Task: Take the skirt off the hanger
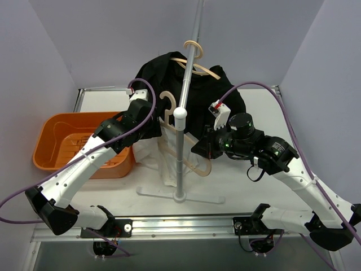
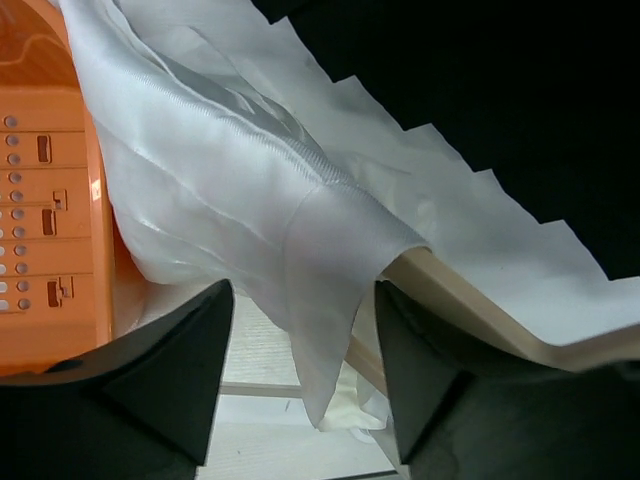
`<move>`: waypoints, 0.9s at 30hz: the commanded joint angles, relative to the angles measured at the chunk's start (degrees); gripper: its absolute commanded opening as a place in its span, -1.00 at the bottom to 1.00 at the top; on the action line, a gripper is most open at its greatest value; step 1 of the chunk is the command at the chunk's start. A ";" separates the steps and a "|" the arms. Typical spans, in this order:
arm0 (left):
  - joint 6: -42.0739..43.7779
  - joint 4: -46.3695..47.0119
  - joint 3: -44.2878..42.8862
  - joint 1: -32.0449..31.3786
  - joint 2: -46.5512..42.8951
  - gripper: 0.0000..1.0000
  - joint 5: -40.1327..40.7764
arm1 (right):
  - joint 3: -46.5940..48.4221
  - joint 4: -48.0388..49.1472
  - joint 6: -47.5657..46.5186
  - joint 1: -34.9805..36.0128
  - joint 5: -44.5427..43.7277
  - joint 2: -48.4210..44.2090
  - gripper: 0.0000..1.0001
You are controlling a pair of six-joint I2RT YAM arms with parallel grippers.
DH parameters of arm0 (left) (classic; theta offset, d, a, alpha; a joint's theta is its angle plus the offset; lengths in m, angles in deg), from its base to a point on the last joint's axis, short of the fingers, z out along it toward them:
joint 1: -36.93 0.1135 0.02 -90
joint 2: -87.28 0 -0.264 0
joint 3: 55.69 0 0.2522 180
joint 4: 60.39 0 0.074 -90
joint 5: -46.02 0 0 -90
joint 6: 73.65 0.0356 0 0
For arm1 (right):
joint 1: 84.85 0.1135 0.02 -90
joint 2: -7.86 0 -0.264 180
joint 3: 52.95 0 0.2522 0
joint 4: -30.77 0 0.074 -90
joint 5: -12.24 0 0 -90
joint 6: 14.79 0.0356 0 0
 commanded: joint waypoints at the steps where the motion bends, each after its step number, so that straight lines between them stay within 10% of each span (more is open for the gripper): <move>1: 1.00 4.18 0.89 -0.03 -0.10 0.30 1.12 | 2.94 3.84 0.14 0.32 1.81 -2.23 -1.00; 14: 4.08 3.92 1.34 5.76 -2.21 -0.95 0.42 | 2.15 2.18 0.75 0.32 0.50 -4.78 -1.00; 27: 7.94 1.28 -9.20 14.47 -2.04 -0.95 -6.70 | 2.94 -9.33 1.27 0.32 -3.89 -12.86 -1.00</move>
